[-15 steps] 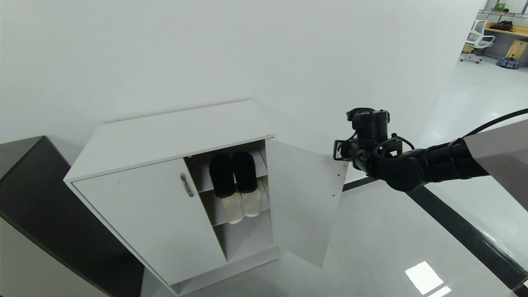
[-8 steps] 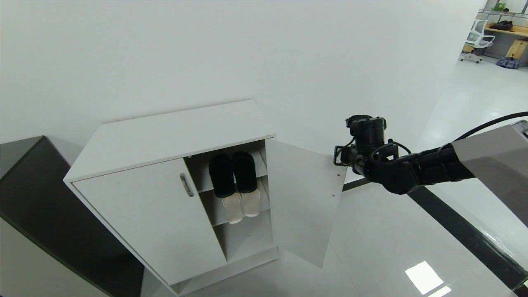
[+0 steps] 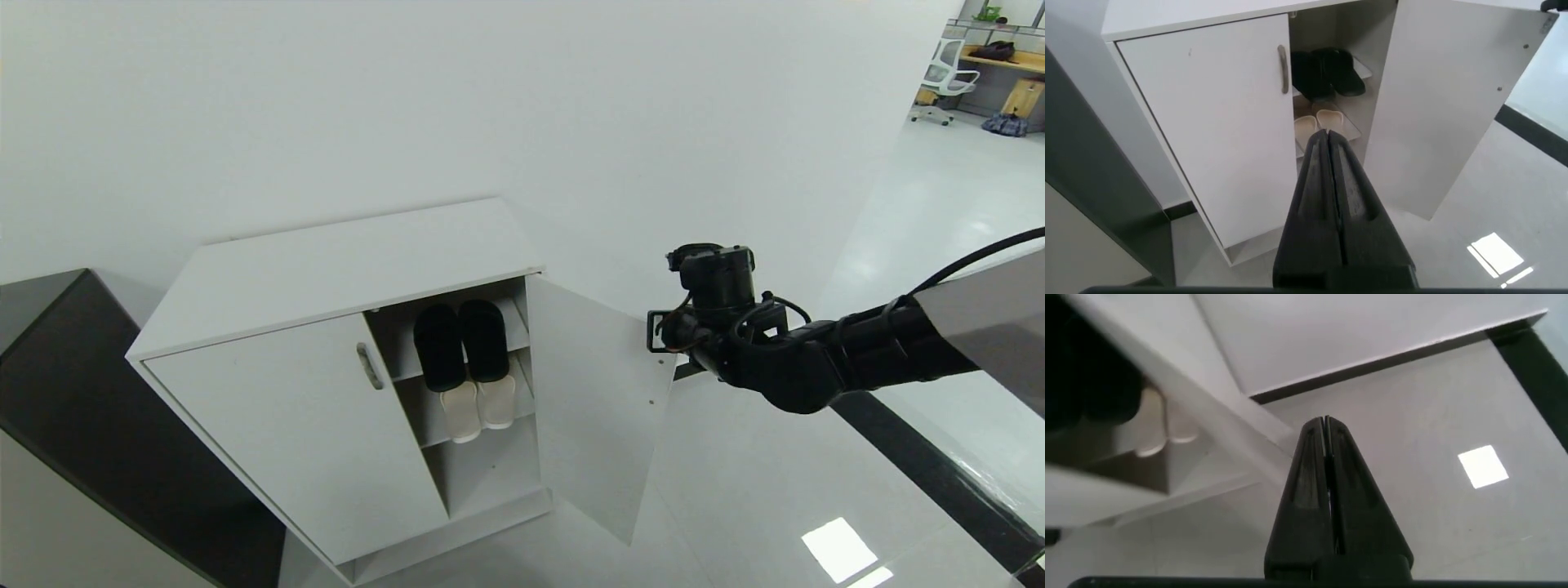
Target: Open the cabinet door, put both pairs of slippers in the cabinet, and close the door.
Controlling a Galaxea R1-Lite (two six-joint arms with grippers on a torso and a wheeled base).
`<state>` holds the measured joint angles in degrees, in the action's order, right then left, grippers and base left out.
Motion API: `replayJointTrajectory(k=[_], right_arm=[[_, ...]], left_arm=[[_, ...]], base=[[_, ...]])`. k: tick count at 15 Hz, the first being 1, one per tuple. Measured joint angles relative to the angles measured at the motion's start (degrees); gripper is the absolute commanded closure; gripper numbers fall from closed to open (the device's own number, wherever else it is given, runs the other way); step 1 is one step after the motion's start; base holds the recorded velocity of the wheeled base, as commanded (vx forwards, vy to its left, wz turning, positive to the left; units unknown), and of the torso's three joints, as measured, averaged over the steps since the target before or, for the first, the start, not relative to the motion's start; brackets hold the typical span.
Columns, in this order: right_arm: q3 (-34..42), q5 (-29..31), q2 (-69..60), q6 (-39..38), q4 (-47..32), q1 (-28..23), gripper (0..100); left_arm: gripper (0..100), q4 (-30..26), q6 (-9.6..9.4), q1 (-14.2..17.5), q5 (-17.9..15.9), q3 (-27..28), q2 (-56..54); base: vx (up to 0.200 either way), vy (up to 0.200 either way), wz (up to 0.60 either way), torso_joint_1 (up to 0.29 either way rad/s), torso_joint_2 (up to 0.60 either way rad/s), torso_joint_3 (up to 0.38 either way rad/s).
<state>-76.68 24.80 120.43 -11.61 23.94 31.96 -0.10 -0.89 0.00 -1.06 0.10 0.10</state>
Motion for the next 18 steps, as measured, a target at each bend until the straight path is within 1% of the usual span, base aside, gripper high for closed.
replayJointTrajectory(k=[3,6,11,13,15,18], right_arm=[[5.1,-0.1,-4.5,-0.1,0.1,5.4,100],[8.2,-1.3,-7.8,-0.1,0.2,8.4,100],[8.0,-1.7,-6.0,-0.3,0.5,7.0,100],[7.9,-1.7,-3.8,-0.2,2.8,6.8,100],[7.9,-1.7,-2.4,-0.2,3.1,7.7,100],[8.6,-2.0,-1.8,-0.3,3.1,10.6,100]], left_arm=[[100,0.0,0.00,0.0,0.0,0.0,0.0],[100,0.0,0.00,0.0,0.0,0.0,0.0],[100,0.0,0.00,0.0,0.0,0.0,0.0],[100,0.0,0.00,0.0,0.0,0.0,0.0],[100,0.0,0.00,0.0,0.0,0.0,0.0],[100,0.0,0.00,0.0,0.0,0.0,0.0]], base=[[0.000,0.000,0.00,0.000,0.00,0.000],[0.000,0.000,0.00,0.000,0.00,0.000],[0.000,0.000,0.00,0.000,0.00,0.000],[0.000,0.000,0.00,0.000,0.00,0.000],[0.000,0.000,0.00,0.000,0.00,0.000],[0.000,0.000,0.00,0.000,0.00,0.000]])
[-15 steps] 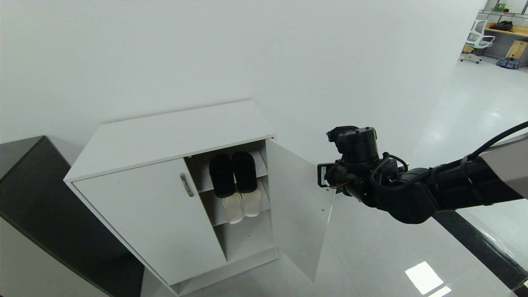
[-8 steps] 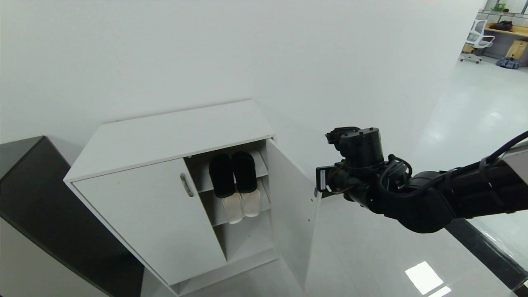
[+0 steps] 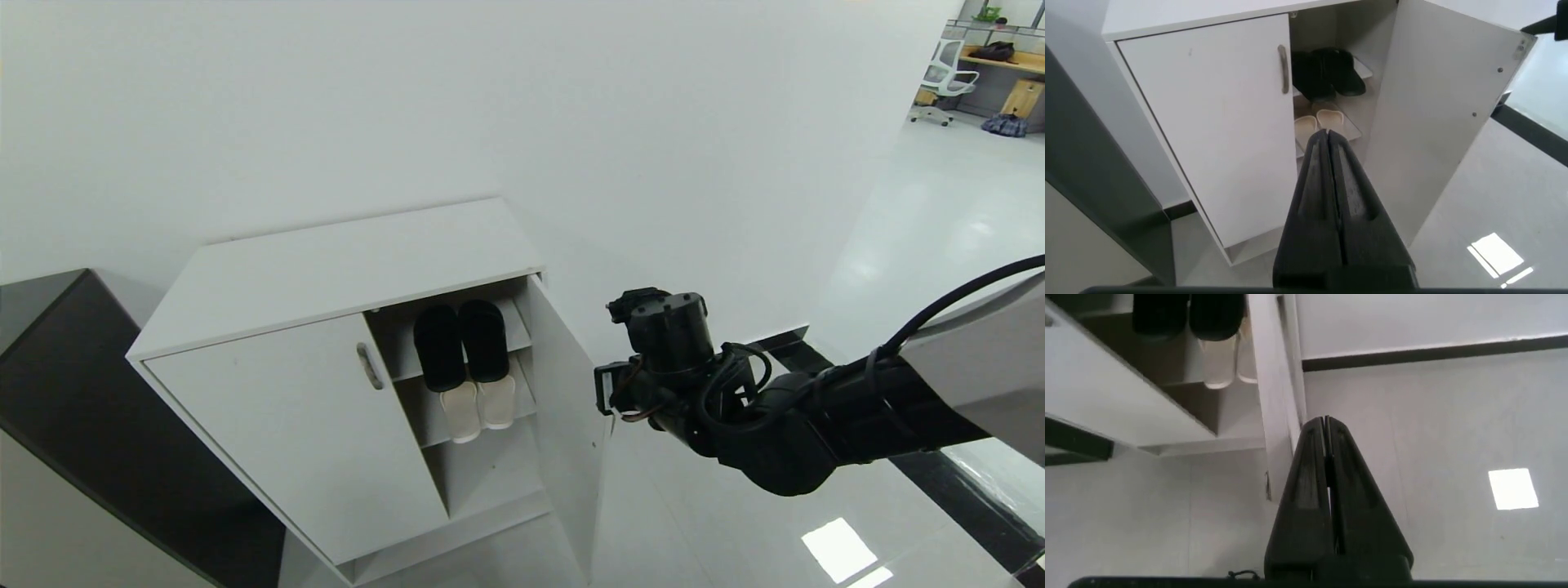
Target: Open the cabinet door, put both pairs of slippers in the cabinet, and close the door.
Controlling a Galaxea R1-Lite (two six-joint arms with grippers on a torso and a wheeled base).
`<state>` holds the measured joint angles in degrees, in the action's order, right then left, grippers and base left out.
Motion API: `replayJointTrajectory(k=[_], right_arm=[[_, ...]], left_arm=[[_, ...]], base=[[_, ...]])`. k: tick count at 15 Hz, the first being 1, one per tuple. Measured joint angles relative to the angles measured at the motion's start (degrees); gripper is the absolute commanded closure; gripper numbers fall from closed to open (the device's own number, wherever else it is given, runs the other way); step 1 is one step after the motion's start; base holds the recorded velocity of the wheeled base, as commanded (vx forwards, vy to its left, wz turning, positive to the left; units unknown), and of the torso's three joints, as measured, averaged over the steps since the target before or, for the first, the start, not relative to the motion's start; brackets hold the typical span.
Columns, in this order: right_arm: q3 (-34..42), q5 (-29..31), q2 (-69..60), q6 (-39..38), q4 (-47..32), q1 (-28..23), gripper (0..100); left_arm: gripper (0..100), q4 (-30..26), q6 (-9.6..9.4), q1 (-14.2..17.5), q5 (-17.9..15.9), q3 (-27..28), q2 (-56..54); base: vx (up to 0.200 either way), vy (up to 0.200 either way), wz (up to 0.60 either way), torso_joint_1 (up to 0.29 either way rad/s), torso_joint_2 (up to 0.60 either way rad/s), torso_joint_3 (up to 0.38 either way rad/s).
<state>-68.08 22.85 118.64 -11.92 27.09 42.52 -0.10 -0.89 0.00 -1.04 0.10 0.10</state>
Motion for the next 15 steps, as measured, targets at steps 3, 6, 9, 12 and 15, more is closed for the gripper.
replayJointTrajectory(k=[3,6,9,12,15], right_arm=[[1.4,-3.7,-0.5,-0.1,0.1,2.8,100],[3.7,-6.8,-2.0,0.6,1.5,4.1,100],[6.1,-7.4,-3.1,3.0,2.8,4.4,100],[6.9,-7.7,-3.6,3.3,3.8,4.5,100],[7.1,-7.8,-3.7,3.3,3.8,4.6,100]], left_arm=[[100,0.0,0.00,0.0,0.0,0.0,0.0],[100,0.0,0.00,0.0,0.0,0.0,0.0],[100,0.0,0.00,0.0,0.0,0.0,0.0],[100,0.0,0.00,0.0,0.0,0.0,0.0],[100,0.0,0.00,0.0,0.0,0.0,0.0]], base=[[0.000,0.000,0.00,0.000,0.00,0.000],[0.000,0.000,0.00,0.000,0.00,0.000],[0.000,0.000,0.00,0.000,0.00,0.000],[0.000,0.000,0.00,0.000,0.00,0.000],[0.000,0.000,0.60,-0.004,0.00,0.002]])
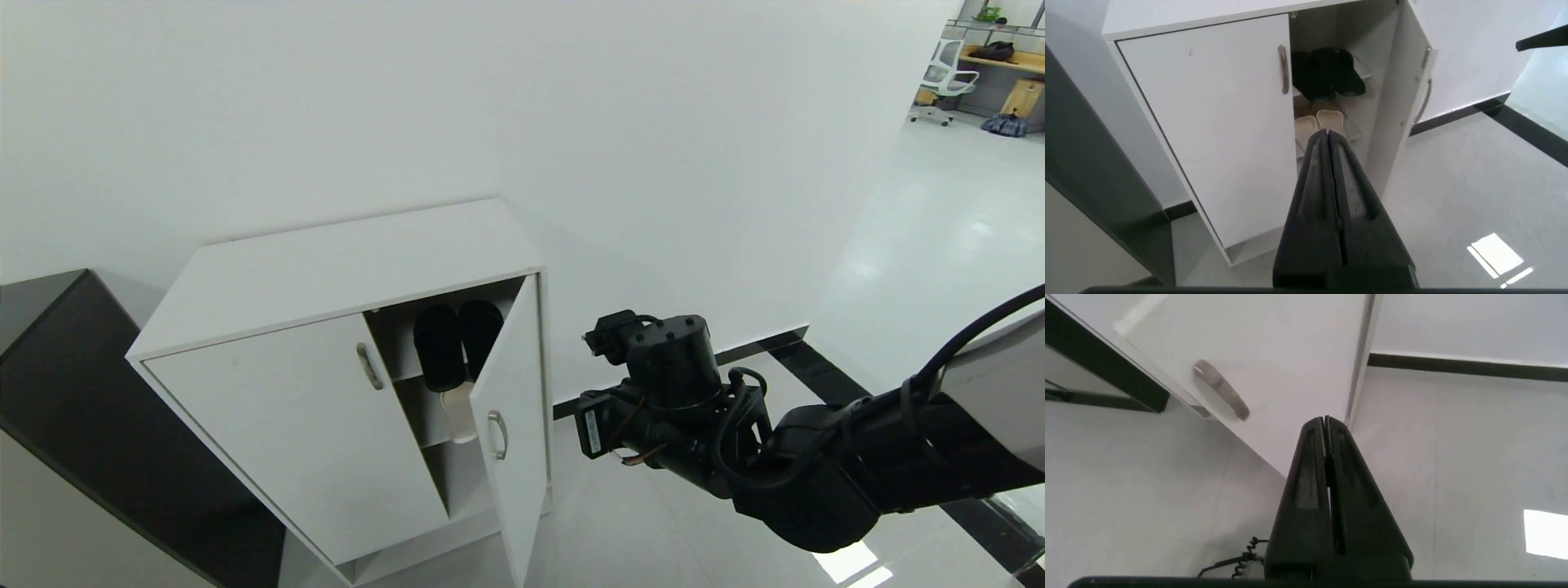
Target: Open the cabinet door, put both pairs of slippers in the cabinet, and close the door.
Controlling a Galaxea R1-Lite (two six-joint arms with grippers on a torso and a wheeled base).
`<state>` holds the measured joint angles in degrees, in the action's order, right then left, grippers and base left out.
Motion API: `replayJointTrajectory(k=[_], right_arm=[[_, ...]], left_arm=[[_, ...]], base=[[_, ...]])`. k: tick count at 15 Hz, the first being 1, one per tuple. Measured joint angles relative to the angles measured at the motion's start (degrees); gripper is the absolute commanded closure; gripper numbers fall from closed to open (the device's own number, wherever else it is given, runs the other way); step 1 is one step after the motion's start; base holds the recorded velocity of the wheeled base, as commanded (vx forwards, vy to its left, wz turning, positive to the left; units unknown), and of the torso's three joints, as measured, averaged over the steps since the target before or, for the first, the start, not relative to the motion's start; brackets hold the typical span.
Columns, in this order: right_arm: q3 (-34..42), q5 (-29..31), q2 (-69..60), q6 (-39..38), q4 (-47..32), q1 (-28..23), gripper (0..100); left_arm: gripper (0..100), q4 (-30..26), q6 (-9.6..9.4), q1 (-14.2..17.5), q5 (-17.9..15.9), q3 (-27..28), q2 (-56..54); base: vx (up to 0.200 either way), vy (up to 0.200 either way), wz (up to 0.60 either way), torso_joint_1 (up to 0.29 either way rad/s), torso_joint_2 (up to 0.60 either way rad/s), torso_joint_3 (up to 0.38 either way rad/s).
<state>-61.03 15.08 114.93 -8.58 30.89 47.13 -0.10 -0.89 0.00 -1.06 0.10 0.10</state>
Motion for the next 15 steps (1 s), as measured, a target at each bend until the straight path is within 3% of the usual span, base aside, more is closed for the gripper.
replayJointTrajectory(k=[5,12,15], right_arm=[[0.0,0.0,-0.3,0.0,0.1,0.2,100],[4.1,-4.4,-4.6,3.2,5.4,-1.5,100],[8.4,-11.4,-6.7,4.1,7.3,-3.2,100]], left_arm=[[100,0.0,0.00,0.0,0.0,0.0,0.0],[100,0.0,0.00,0.0,0.0,0.0,0.0],[100,0.0,0.00,0.0,0.0,0.0,0.0]], base=[[0.000,0.000,0.60,0.002,0.00,0.002],[0.000,0.000,0.00,0.000,0.00,0.000],[0.000,0.000,0.00,0.000,0.00,0.000]])
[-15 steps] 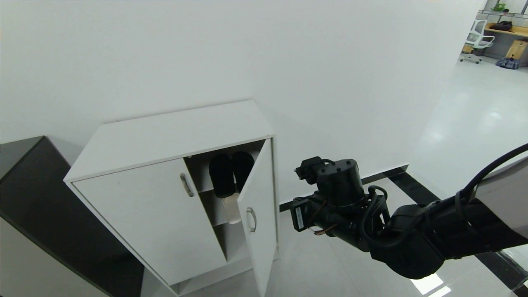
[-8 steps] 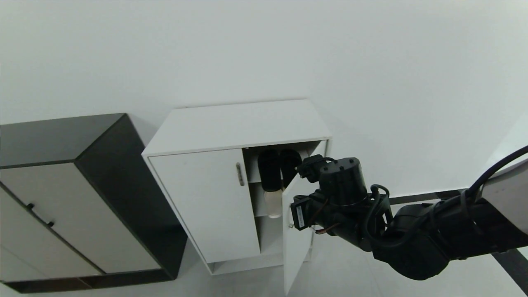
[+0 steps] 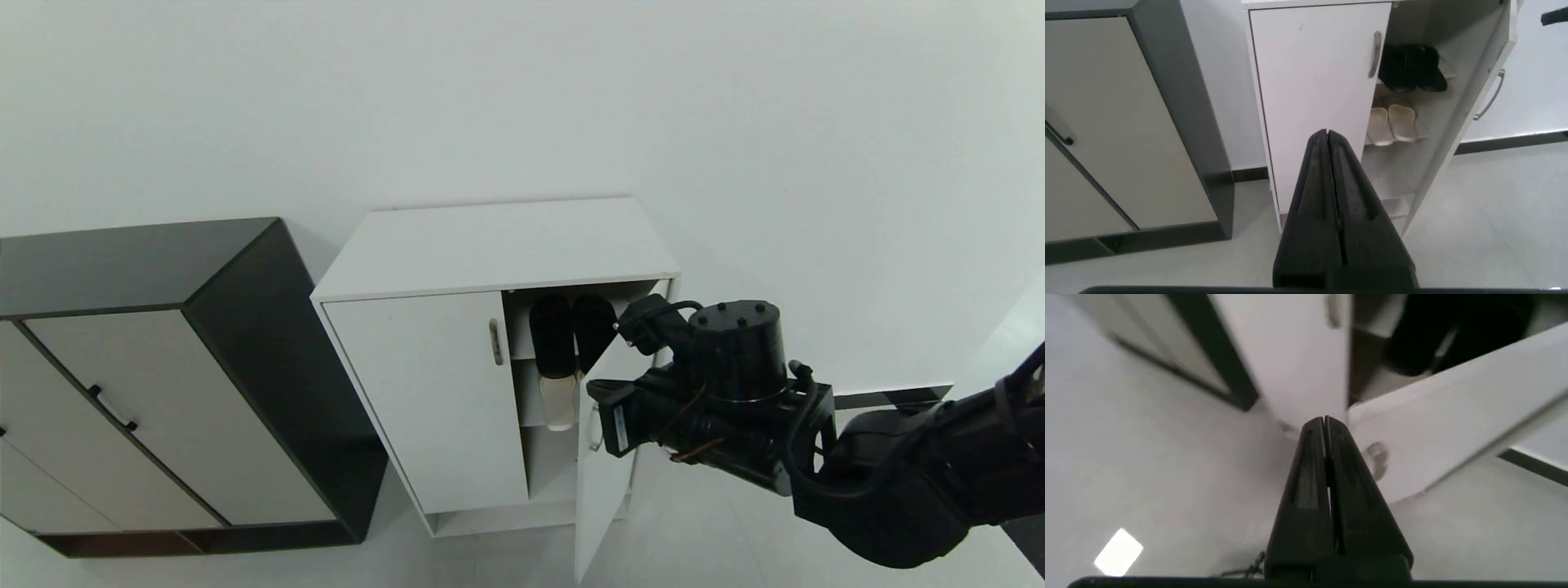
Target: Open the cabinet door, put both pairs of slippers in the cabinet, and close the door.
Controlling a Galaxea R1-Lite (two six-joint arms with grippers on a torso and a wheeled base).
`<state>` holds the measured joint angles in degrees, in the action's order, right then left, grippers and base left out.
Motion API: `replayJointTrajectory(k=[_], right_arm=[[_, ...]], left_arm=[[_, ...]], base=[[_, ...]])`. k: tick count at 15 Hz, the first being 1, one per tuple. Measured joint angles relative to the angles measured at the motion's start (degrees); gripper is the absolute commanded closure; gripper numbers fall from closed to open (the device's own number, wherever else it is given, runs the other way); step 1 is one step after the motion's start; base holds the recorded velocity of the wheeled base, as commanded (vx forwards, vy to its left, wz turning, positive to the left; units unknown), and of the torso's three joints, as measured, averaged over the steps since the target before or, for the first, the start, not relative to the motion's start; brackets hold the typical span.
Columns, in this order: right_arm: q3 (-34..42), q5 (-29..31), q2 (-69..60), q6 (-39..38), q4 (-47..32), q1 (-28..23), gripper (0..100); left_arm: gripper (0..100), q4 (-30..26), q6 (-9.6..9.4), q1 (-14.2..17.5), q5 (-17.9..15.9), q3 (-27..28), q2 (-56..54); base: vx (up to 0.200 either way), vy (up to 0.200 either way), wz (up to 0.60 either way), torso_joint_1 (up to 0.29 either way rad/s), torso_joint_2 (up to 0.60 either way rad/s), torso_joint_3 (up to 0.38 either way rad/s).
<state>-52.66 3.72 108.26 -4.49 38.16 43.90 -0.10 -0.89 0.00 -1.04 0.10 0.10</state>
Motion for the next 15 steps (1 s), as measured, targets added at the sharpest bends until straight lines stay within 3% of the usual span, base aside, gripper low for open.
replayJointTrajectory(k=[4,9,15], right_arm=[[8.0,-10.2,-2.1,1.2,1.6,-5.9,100],[11.0,-11.0,-2.0,1.4,4.9,-7.5,100],[10.2,-11.0,-0.5,2.1,5.0,-7.4,100]], left_arm=[[100,0.0,0.00,0.0,0.0,0.0,0.0],[100,0.0,0.00,0.0,0.0,0.0,0.0],[100,0.0,0.00,0.0,0.0,0.0,0.0]], base=[[0.050,0.000,0.00,-0.001,0.00,0.002],[0.200,0.000,0.00,0.002,0.00,-0.001],[0.000,0.000,0.00,0.000,0.00,0.000]])
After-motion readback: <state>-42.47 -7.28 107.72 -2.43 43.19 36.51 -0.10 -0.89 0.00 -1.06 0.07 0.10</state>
